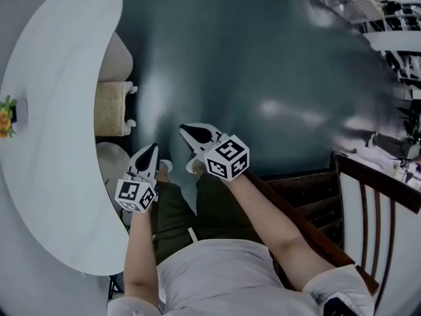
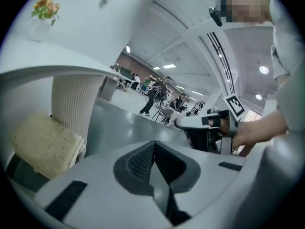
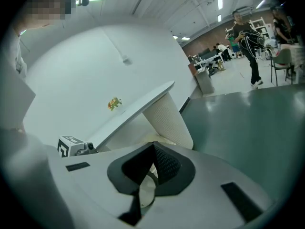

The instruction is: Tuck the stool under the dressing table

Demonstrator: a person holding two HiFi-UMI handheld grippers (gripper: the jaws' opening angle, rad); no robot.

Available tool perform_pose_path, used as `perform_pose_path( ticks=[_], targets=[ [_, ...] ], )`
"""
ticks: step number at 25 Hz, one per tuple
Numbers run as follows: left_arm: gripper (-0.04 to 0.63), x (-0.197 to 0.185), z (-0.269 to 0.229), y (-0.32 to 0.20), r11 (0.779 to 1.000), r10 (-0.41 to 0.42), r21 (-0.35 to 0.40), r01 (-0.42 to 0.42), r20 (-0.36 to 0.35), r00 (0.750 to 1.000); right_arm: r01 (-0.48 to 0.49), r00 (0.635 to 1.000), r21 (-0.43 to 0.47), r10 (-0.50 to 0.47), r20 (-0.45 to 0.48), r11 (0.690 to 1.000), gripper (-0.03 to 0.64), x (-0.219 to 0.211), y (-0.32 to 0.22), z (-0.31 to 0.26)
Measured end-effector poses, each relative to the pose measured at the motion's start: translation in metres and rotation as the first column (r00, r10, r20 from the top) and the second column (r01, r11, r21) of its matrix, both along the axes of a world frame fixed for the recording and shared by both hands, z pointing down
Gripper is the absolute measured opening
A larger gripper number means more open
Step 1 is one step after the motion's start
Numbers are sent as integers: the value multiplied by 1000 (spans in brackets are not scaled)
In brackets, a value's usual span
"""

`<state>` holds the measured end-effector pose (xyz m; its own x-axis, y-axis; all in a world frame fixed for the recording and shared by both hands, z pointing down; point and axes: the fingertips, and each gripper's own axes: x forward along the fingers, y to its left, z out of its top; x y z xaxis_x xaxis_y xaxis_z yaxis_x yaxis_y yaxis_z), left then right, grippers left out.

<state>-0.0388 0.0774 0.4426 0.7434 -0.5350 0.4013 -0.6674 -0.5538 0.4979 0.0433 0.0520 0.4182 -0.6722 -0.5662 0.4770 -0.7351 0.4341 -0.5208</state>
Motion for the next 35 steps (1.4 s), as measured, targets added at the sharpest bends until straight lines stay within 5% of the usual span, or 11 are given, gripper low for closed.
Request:
perform_pose_path(
  ticks=[6, 14, 22, 30, 35],
  targets=[
    [3, -2, -32, 31, 992, 55, 117, -57, 15, 998, 24, 999, 88, -22, -33, 996, 6, 2, 18, -22],
    [3, -15, -51, 80, 972, 148, 171, -159, 77, 986, 4, 999, 182, 5, -51, 983, 6, -9, 51, -63],
    [3, 10, -71, 145, 904, 345, 241, -352, 73, 936, -58, 991, 246, 85, -99, 968, 6, -8, 106, -98],
    [3, 21, -104, 192, 854, 427, 321, -409, 15, 904, -106, 978, 298, 153, -139, 949, 6, -5, 159, -120],
    [3, 21, -84, 202, 836, 451, 320, -445, 60, 890, -131, 968, 318, 191, -164, 939, 6, -4, 190, -128]
  ],
)
